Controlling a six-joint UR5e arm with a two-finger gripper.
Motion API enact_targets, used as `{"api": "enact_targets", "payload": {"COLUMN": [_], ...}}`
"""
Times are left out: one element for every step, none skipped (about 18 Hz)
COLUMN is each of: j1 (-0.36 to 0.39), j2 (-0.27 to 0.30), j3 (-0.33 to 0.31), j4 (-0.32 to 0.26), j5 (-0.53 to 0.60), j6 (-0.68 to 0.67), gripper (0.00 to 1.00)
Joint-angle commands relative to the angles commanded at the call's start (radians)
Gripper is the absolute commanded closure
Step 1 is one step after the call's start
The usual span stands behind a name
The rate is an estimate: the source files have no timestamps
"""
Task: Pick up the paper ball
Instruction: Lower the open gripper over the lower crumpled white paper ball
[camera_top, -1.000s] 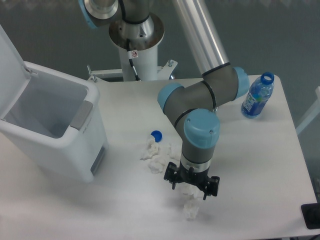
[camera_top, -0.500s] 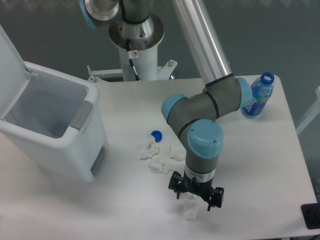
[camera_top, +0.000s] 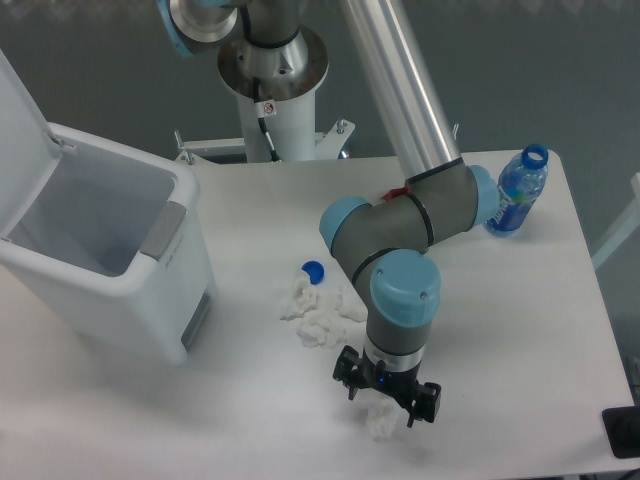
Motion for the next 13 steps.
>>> {"api": "enact_targets", "payload": {"j1": [0.000,0.000,0.000,0.000,-0.002,-0.002,-0.002,-0.003,-0.006,-0.008,-0.008,-0.006,-0.008], "j2": [-0.002,-0.002,-0.003,-0.003,-0.005,-0.006,-0.009,-0.009,-0.009,-0.009,-0.009,-0.011,-0.011], "j3": [0.000,0.002,0.002,0.002,0.002,0.002,0.005,0.005,0.005,0.005,0.005,0.005,0.005], "j4": [0.000,0.000,0.000,0.000,0.000,0.000,0.000,0.000,0.000,0.000,0.000,0.000,0.000], "j5": [0.000,0.000,0.000,0.000,0.000,0.000,0.000,0.000,0.002,0.002,0.002,0.002,0.002], "j6": [0.002,0.002,0.003,0.009,0.021,0.034,0.037,0.037,0.037,0.037,0.037,0.037,0.037], "gripper": [0.00,0.00,0.00,0.00,0.01,0.01,0.01,0.01,0.01,0.04,0.09,0.12,0.12]}}
